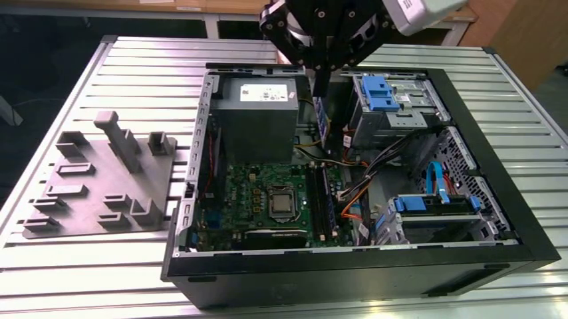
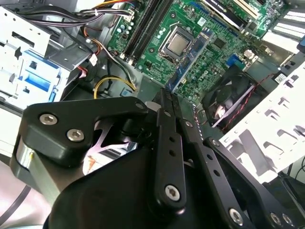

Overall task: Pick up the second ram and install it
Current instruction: 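Insert the second ram into the second slot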

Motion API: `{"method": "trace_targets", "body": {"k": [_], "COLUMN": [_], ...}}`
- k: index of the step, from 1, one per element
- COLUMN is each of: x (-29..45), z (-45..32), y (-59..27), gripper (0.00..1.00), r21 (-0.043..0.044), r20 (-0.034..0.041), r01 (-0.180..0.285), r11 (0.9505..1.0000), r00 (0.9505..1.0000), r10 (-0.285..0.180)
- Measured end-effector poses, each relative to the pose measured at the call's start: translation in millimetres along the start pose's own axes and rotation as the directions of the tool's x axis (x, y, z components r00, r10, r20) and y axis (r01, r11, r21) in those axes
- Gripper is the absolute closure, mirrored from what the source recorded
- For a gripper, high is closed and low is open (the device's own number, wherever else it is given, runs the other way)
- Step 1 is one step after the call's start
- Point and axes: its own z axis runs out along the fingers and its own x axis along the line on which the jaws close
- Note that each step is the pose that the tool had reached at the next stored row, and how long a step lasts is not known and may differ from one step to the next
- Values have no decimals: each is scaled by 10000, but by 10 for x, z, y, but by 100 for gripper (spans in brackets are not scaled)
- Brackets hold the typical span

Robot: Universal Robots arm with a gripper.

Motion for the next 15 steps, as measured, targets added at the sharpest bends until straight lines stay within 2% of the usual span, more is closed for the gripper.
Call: {"method": "trace_targets", "body": {"k": [15], "x": [-21], "z": [220], "y": [-12], "gripper": [89], "r21": [-6], "r20": [-11], "r01": [206], "r11": [9998], "r00": [9998], "r10": [-206]}}
